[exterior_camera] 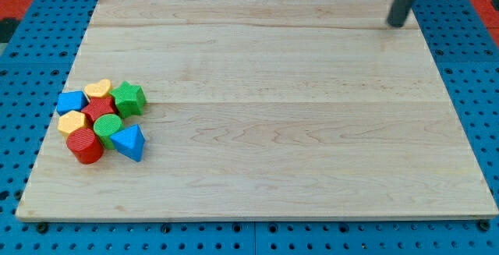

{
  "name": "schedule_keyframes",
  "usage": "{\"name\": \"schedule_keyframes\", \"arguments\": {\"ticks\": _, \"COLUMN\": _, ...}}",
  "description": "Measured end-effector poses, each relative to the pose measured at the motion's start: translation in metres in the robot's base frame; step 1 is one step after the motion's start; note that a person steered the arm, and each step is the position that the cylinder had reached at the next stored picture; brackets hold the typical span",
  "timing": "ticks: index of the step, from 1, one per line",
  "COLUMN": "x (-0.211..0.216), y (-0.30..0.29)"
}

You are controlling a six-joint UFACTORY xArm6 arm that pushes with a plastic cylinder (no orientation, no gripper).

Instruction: Move your arm towards the yellow hexagon

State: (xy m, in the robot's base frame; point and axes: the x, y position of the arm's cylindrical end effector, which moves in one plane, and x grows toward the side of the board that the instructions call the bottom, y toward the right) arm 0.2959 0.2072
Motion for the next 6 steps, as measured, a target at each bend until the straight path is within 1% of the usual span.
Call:
{"name": "schedule_keyframes", "arguments": {"ticks": 1, "x": 0.038, "y": -0.105}}
{"name": "schedule_keyframes", "arguments": {"ticks": 2, "x": 0.038, "y": -0.114}}
{"name": "schedule_keyframes", "arguments": {"ticks": 3, "x": 0.065, "y": -0.129}}
{"name": "schedule_keyframes", "arguments": {"ticks": 4, "x": 0.158, "y": -0.225}}
{"name": "schedule_keyframes", "arguments": {"ticks": 5, "x": 0.258, "y": -0.266}}
{"name": "schedule_keyframes", "arguments": {"ticks": 6, "x": 0.302, "y": -0.382}}
